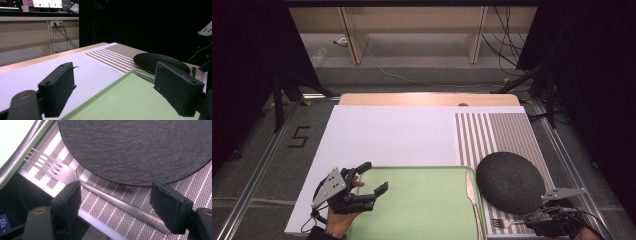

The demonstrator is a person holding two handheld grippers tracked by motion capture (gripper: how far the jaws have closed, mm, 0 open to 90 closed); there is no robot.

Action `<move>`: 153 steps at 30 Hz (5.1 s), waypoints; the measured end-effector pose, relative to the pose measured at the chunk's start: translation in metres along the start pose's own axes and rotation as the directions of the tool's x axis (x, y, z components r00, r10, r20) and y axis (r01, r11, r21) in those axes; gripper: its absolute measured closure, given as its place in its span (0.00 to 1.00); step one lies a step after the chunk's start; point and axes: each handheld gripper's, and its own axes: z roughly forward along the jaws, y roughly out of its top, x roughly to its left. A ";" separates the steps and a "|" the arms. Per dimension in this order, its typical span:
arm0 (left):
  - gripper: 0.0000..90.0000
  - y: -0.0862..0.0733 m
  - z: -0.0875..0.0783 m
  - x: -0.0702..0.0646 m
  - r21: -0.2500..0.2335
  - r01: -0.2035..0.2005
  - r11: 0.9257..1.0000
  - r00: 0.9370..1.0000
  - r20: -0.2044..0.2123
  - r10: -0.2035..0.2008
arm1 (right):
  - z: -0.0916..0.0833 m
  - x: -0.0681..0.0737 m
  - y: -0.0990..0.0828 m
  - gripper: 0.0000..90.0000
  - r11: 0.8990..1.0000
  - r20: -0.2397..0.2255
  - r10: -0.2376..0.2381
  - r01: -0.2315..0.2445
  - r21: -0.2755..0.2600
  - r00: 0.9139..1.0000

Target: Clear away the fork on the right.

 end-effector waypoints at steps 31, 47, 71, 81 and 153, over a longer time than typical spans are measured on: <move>0.18 -0.001 0.001 0.001 0.006 0.006 1.000 1.000 0.001 -0.006 | 0.023 -0.003 0.007 0.40 0.974 0.012 -0.108 0.104 0.204 0.994; 0.18 -0.001 0.001 0.000 0.007 0.007 1.000 1.000 0.000 -0.007 | 0.021 0.009 0.010 0.60 0.941 0.020 -0.208 0.194 0.278 0.978; 0.18 -0.001 0.002 0.000 0.013 0.001 1.000 1.000 0.001 -0.001 | 0.026 0.033 0.021 0.88 0.822 -0.018 -0.442 0.414 0.391 0.897; 0.18 -0.001 0.001 0.000 0.013 -0.001 1.000 1.000 0.000 0.001 | 0.027 0.041 0.021 0.93 0.738 -0.052 -0.565 0.533 0.414 0.823; 0.18 -0.001 0.001 0.000 0.008 0.001 1.000 1.000 -0.003 -0.001 | 0.031 0.084 0.093 0.93 0.972 -0.485 -0.216 0.137 -0.193 0.847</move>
